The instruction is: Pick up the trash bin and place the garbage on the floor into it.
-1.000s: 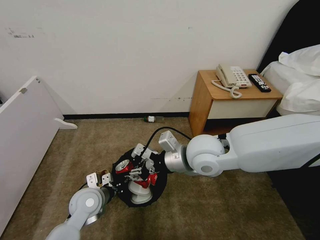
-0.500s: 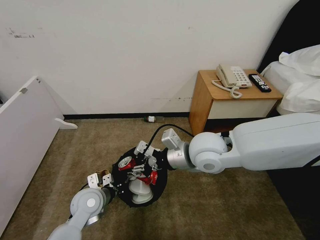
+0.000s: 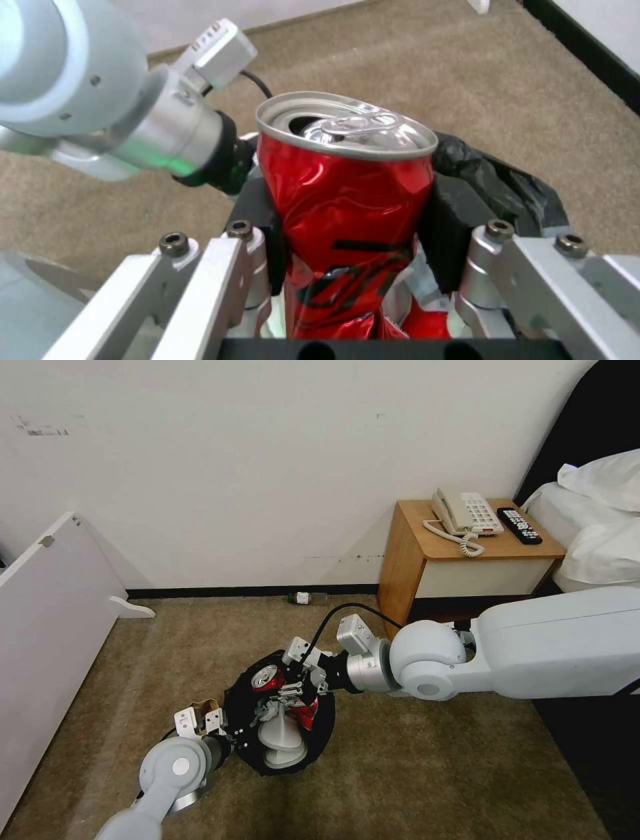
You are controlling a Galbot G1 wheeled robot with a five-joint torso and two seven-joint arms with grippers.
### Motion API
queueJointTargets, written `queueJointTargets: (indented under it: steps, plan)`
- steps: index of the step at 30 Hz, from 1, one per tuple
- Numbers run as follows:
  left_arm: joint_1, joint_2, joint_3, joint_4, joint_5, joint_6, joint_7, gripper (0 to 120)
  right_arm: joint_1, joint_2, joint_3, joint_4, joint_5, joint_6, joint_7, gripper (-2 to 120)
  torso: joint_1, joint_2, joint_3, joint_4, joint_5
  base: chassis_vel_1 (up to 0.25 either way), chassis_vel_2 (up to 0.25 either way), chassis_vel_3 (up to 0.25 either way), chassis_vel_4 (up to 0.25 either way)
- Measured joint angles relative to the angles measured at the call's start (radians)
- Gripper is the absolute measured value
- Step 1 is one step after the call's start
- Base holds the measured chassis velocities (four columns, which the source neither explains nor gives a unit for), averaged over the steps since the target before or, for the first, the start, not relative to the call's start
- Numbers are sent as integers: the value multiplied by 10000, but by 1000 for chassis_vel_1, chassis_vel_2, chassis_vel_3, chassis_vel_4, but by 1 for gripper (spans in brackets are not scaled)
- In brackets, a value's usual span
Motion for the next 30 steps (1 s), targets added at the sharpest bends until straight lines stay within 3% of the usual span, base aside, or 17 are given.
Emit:
queueJointTargets:
  steps: [23, 30]
  plan:
    - [-5, -68, 5, -86, -64, 29, 162, 0, -597, -329, 22, -606, -480, 134, -48, 38, 0, 0, -1, -1, -1, 0, 0, 0, 0]
    - [-46, -132, -36, -38, -123, 31, 89, 0, -610, -280, -16, -535, -490, 146, -47, 60, 0, 2, -1, -1, -1, 0, 0, 0, 0]
